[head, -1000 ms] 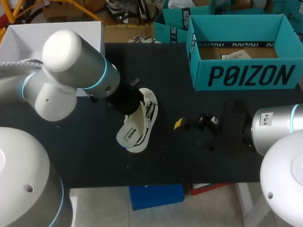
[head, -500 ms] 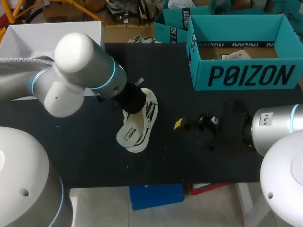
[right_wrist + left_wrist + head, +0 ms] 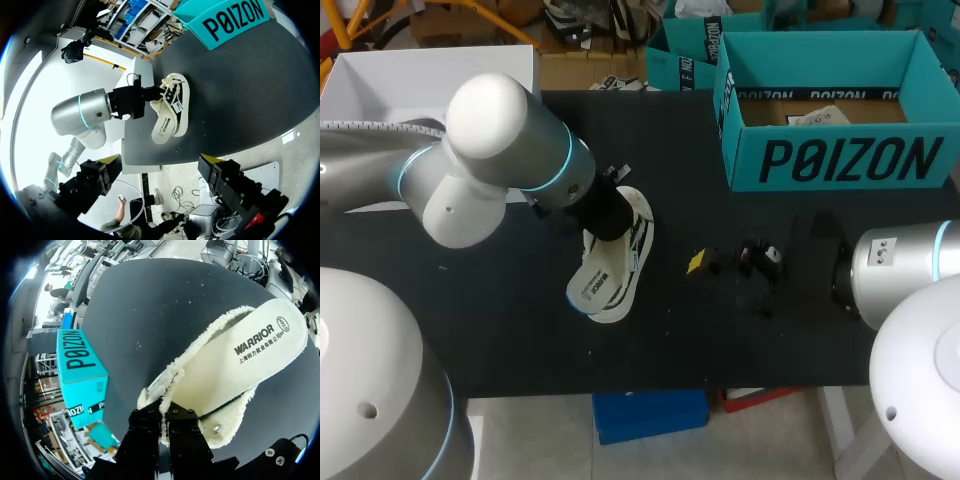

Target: Take the shoe out of the shoebox, open the shoe tongue, remove and reinsert the insole, then place the shoe into the shoebox

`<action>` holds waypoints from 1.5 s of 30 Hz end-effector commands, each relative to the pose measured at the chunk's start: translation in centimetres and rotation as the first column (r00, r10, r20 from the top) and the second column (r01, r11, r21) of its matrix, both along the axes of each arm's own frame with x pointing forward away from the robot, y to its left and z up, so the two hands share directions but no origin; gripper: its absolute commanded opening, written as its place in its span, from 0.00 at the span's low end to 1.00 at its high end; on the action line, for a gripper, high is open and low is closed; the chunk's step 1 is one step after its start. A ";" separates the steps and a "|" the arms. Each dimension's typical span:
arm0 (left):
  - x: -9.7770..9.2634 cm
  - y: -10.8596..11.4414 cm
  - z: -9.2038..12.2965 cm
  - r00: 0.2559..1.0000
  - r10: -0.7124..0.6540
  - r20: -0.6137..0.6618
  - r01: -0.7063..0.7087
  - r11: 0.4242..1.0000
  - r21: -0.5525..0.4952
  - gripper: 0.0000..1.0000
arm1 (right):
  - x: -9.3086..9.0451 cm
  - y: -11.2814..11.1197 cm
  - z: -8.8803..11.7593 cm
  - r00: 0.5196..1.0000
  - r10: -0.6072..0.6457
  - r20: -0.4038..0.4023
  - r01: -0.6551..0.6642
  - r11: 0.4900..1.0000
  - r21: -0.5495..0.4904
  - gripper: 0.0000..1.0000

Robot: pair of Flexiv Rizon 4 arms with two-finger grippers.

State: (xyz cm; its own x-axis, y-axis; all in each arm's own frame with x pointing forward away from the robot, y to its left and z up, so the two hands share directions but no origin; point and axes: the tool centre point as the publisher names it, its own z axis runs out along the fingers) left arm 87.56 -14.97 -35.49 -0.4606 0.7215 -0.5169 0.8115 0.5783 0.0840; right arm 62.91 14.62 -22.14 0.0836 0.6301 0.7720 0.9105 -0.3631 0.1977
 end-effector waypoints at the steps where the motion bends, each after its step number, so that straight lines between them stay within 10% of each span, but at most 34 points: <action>1: -0.5 0.6 0.4 1.000 -0.014 0.002 0.014 1.000 -0.025 0.00 | -0.1 -0.5 -0.5 0.997 0.037 0.060 -0.048 0.981 0.190 1.00; 45: -0.5 1.5 1.6 0.996 -0.001 -0.088 -0.028 0.944 -0.330 0.00 | -0.1 -0.5 -0.5 0.997 0.037 0.060 -0.048 0.981 0.190 1.00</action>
State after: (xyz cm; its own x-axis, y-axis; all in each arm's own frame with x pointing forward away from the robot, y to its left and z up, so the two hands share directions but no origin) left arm 86.71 -13.99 -33.20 -0.5255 0.5193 -0.6739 0.7954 0.5811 -0.1724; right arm 62.91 14.62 -22.15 0.0836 0.6301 0.7720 0.9106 -0.3631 0.1977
